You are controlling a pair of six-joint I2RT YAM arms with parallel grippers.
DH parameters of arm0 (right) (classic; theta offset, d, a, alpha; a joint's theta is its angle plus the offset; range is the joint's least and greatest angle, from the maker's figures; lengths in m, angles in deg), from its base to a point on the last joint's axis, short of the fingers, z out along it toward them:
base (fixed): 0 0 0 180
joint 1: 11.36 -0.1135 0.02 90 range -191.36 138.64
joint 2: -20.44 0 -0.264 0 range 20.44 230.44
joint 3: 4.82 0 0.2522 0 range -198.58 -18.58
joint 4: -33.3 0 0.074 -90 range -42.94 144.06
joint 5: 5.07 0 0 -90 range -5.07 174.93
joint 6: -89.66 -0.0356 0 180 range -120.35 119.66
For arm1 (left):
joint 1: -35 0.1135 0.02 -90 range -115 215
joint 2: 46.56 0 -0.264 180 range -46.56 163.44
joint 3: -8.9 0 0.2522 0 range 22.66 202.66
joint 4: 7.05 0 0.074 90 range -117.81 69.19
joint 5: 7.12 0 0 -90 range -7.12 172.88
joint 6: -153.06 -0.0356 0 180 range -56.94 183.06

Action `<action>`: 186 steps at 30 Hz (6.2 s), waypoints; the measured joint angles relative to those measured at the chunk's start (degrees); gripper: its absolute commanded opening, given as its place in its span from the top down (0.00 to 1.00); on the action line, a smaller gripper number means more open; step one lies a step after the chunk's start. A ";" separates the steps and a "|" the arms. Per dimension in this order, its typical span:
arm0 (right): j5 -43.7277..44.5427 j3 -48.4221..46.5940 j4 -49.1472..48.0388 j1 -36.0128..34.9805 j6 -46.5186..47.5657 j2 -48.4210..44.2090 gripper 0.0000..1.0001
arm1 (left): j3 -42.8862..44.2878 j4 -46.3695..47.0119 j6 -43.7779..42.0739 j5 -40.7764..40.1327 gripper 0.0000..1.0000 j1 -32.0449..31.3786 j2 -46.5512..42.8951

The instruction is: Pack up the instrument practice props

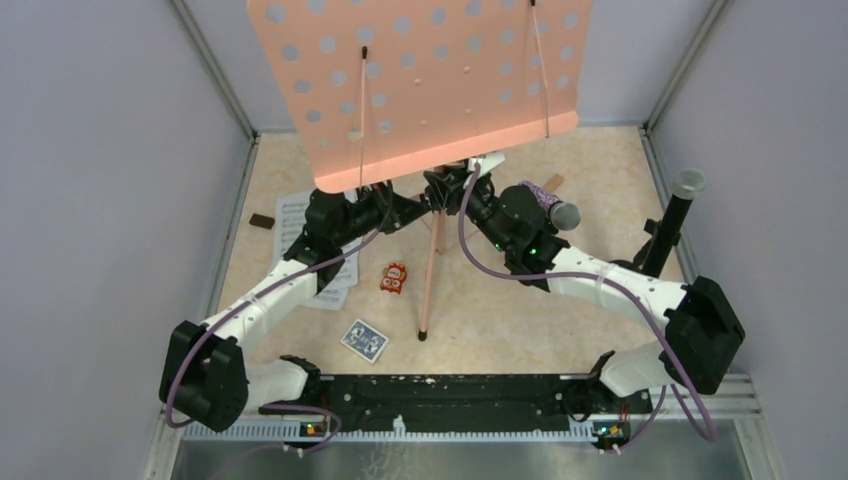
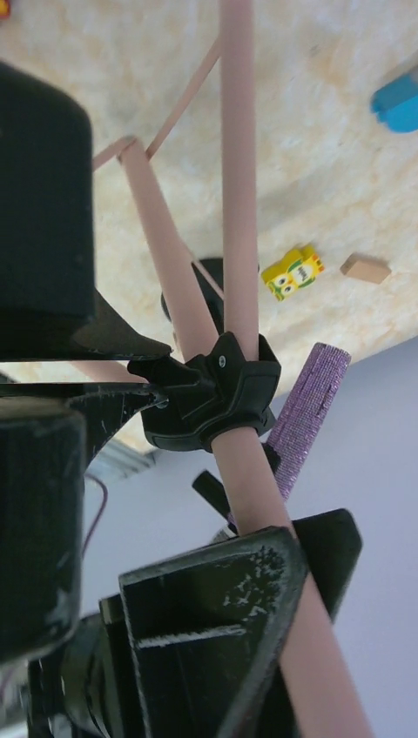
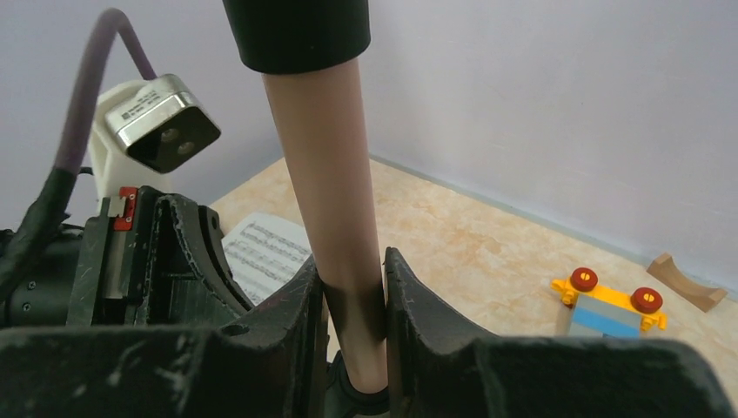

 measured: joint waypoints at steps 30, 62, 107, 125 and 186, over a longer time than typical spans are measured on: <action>-1.62 0.00 -0.13 -1.49 0.02 0.17 1.00 | -5.70 -7.21 20.65 -7.43 0.01 4.15 -6.29; -2.82 -0.72 0.46 -1.64 0.07 0.63 1.00 | -19.50 7.23 -73.16 13.20 0.01 4.57 -26.08; -4.96 -3.80 1.81 -2.82 0.09 3.17 1.00 | -11.89 9.53 -109.66 13.53 0.56 1.09 -8.85; -4.76 -3.65 1.51 -3.13 0.04 3.26 1.00 | -13.20 5.62 -110.88 9.38 0.54 0.98 -11.69; -2.93 -2.84 2.27 -3.17 0.28 2.10 1.00 | -4.76 -2.23 -17.73 4.94 0.75 2.43 -7.43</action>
